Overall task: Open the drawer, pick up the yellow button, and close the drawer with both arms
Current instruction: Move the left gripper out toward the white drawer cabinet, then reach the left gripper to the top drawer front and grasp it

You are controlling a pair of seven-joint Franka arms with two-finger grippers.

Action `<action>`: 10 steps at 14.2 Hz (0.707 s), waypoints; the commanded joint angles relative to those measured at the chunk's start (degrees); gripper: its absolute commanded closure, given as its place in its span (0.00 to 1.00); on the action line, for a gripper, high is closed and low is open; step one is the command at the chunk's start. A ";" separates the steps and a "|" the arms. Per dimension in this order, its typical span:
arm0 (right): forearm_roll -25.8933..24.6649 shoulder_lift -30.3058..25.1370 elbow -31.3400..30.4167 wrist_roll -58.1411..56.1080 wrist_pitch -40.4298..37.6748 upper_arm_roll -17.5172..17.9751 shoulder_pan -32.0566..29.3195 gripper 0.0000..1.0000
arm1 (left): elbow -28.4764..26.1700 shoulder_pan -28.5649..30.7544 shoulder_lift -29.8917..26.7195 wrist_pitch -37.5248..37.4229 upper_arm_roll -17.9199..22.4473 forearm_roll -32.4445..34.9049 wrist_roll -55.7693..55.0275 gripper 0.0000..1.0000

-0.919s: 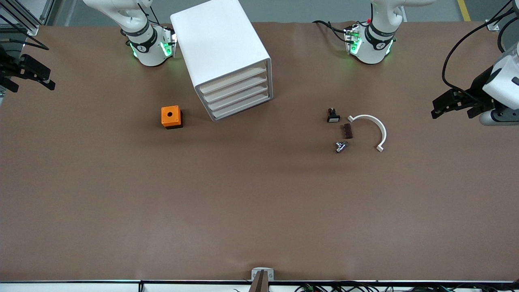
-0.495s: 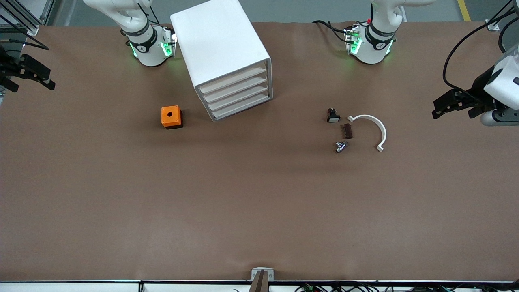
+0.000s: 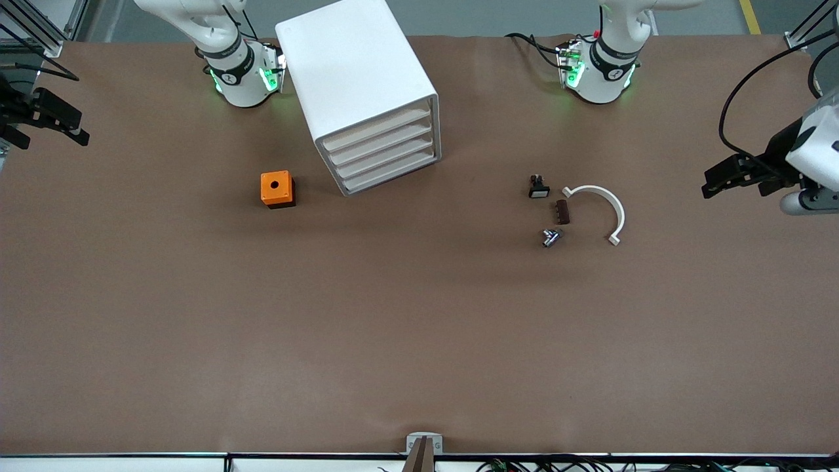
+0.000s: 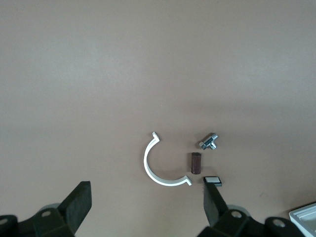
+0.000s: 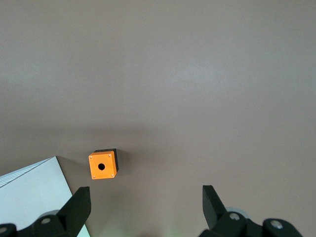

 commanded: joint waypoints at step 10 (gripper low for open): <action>-0.28 -0.97 -0.63 -0.93 0.63 0.96 -1.61 0.00 | 5.20 -5.76 12.46 -5.67 -4.16 -12.18 -26.30 0.00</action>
